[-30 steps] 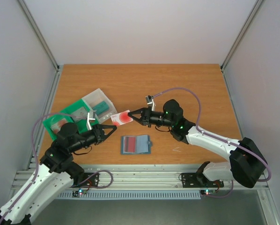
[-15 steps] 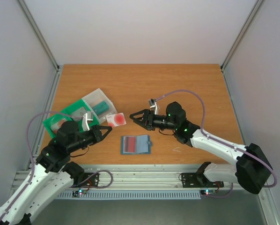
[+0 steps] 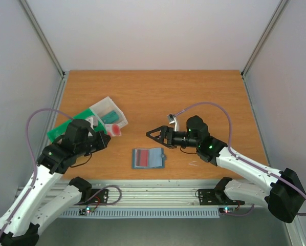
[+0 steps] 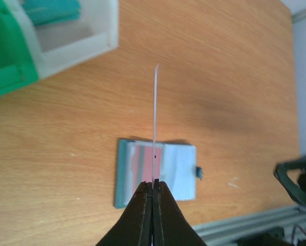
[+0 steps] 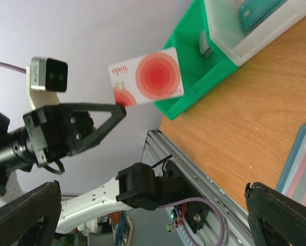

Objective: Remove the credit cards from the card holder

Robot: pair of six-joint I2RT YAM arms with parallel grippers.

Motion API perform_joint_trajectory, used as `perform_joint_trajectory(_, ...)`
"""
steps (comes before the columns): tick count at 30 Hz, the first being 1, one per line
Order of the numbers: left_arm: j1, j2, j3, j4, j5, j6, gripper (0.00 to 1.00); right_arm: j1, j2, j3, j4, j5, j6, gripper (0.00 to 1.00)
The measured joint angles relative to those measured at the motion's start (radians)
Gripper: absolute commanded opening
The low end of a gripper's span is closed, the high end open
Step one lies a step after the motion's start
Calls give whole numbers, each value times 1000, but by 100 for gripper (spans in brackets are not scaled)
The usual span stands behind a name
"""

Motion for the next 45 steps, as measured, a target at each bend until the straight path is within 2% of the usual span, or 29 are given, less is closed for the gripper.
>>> perform_joint_trajectory(10,292,122,58,-126,-6,117,0,0,-34,-12,-82,-30,-31,98)
perform_joint_trajectory(16,460,113,79,-187,-72,181,0,0,-100,-10,-171,-38,-66,98)
perform_joint_trajectory(25,633,145,124,-209,-161,251,0,0,-145,14,-347,-40,-141,99)
perform_joint_trajectory(32,816,260,114,-166,-64,296,0,0,-199,24,-427,-27,-173,98)
perform_joint_trajectory(38,875,349,88,-112,0,327,0,-1,-211,38,-508,-1,-208,99)
perform_joint_trajectory(45,878,376,77,-79,-16,359,0,-5,-209,100,-582,36,-248,99)
